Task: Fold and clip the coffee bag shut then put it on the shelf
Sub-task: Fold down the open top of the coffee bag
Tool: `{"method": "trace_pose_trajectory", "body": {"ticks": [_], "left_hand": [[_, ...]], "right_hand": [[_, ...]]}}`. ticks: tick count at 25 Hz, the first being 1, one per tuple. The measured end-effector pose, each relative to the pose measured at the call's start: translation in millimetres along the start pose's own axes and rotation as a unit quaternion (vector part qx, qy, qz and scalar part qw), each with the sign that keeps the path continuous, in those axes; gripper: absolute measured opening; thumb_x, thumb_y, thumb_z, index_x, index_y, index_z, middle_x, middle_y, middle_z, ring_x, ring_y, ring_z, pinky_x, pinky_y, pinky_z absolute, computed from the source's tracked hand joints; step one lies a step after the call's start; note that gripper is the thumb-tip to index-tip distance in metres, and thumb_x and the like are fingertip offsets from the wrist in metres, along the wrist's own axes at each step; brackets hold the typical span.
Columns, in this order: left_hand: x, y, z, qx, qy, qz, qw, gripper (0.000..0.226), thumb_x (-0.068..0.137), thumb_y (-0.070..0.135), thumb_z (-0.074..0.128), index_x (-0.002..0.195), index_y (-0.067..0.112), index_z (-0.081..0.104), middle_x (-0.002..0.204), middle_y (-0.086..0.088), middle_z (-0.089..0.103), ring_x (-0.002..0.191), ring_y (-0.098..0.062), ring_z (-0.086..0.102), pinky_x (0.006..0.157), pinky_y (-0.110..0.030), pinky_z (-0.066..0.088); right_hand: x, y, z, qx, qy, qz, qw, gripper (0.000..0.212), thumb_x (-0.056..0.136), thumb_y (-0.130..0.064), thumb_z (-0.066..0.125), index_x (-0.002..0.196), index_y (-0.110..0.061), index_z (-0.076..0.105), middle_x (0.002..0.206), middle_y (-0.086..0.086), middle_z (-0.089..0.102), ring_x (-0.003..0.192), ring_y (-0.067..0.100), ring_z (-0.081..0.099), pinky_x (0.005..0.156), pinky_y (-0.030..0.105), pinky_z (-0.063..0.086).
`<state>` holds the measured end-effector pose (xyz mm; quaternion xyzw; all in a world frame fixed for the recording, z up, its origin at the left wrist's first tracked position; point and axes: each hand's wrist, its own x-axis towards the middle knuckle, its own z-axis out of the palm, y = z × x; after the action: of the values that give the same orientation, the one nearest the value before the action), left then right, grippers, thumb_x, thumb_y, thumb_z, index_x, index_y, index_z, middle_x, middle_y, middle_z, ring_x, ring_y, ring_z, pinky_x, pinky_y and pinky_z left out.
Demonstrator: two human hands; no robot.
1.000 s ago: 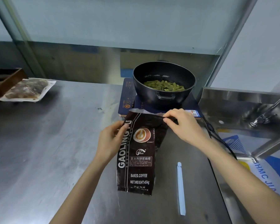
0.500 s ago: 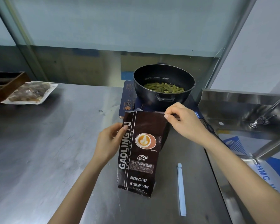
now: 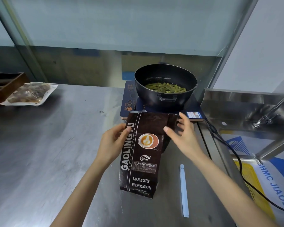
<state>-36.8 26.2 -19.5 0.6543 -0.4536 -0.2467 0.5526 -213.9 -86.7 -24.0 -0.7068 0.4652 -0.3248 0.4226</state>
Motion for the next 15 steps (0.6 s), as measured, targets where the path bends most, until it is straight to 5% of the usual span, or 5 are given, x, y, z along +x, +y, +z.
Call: {"method": "trace_pose_trajectory", "body": {"ticks": [3, 6, 12, 15], "left_hand": [[0.6, 0.3, 1.7, 0.004, 0.009, -0.006, 1.000, 0.016, 0.089, 0.019, 0.048, 0.089, 0.019, 0.065, 0.082, 0.001, 0.069, 0.074, -0.007, 0.063, 0.063, -0.011, 0.048], [1.0, -1.1, 2.2, 0.011, 0.017, -0.017, 1.000, 0.016, 0.089, 0.020, 0.049, 0.091, 0.019, 0.065, 0.085, -0.001, 0.070, 0.076, -0.011, 0.064, 0.067, -0.021, 0.050], [1.8, -8.4, 1.2, 0.015, 0.028, -0.035, 0.999, 0.019, 0.087, 0.009, 0.052, 0.102, 0.013, 0.063, 0.098, -0.007, 0.070, 0.088, -0.018, 0.064, 0.079, -0.030, 0.051], [0.9, -10.9, 1.2, -0.001, 0.033, -0.043, 0.999, 0.013, 0.085, 0.008, 0.054, 0.092, 0.016, 0.062, 0.089, -0.004, 0.069, 0.077, -0.004, 0.065, 0.074, -0.021, 0.053]], "right_hand": [[-15.2, 12.4, 19.0, 0.065, -0.063, 0.044, 0.995, 0.073, 0.072, -0.028, 0.070, 0.131, -0.022, 0.028, 0.132, 0.002, 0.045, 0.122, 0.020, 0.044, 0.105, 0.046, 0.037], [-21.6, 14.2, 28.1, 0.117, -0.062, 0.038, 0.990, 0.063, 0.074, -0.015, 0.069, 0.127, -0.026, 0.035, 0.115, -0.006, 0.056, 0.112, 0.018, 0.054, 0.100, 0.040, 0.043], [-22.4, 12.1, 30.3, 0.094, -0.071, 0.011, 0.993, 0.045, 0.080, -0.007, 0.061, 0.123, -0.015, 0.048, 0.118, 0.000, 0.059, 0.109, 0.011, 0.055, 0.095, 0.026, 0.043], [-22.6, 11.7, 27.3, 0.066, -0.065, 0.007, 0.996, 0.031, 0.083, -0.008, 0.058, 0.113, -0.010, 0.057, 0.114, 0.008, 0.066, 0.107, 0.016, 0.060, 0.096, 0.033, 0.047]]}}
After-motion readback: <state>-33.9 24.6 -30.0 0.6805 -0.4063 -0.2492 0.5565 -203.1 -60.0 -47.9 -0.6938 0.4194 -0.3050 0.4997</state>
